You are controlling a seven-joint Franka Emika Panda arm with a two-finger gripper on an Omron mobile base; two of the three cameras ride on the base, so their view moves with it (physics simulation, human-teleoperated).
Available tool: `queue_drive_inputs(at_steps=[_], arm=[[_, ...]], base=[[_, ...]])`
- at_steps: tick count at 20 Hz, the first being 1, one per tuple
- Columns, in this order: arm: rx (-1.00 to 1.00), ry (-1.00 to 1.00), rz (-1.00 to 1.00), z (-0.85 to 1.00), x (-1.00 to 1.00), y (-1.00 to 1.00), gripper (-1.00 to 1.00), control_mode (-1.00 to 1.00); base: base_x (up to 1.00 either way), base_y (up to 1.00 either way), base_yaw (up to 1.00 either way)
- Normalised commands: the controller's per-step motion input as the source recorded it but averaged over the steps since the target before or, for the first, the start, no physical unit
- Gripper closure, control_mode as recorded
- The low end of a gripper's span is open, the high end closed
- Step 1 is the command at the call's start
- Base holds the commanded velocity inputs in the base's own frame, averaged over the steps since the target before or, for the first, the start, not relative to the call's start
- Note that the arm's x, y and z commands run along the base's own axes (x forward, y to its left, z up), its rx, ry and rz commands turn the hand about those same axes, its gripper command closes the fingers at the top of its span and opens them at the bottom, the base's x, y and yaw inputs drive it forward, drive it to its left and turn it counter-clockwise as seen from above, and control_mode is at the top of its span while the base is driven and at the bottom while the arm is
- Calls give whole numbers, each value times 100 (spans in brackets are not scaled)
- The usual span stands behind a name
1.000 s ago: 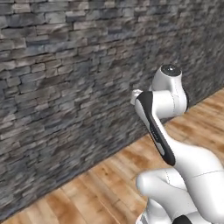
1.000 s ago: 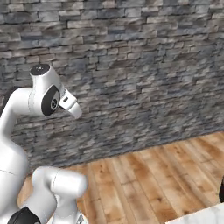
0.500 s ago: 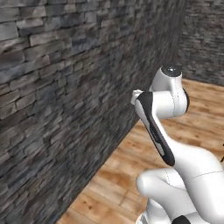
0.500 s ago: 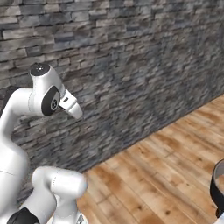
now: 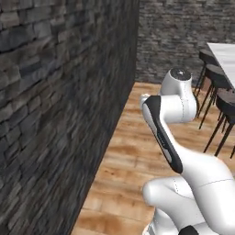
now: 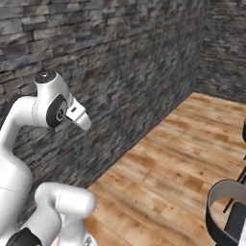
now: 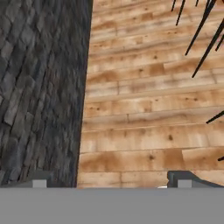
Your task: Four empty soda cans are scattered around the kitchen. Gather all the cans and cluster them next to the stove for recycling.
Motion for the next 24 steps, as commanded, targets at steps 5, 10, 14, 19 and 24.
queue_drive_inputs(at_steps=[5, 10, 14, 19, 24], arm=[[0, 0, 0, 0, 0, 0, -100, 100], [0, 0, 0, 0, 0, 0, -100, 100], [0, 0, 0, 0, 0, 0, -100, 100], [0, 0, 0, 0, 0, 0, -100, 100], [0, 0, 0, 0, 0, 0, -100, 100]], base=[[100, -8, -42], [100, -2, -36], [100, 1, -27], [100, 9, -19], [100, 6, -18]])
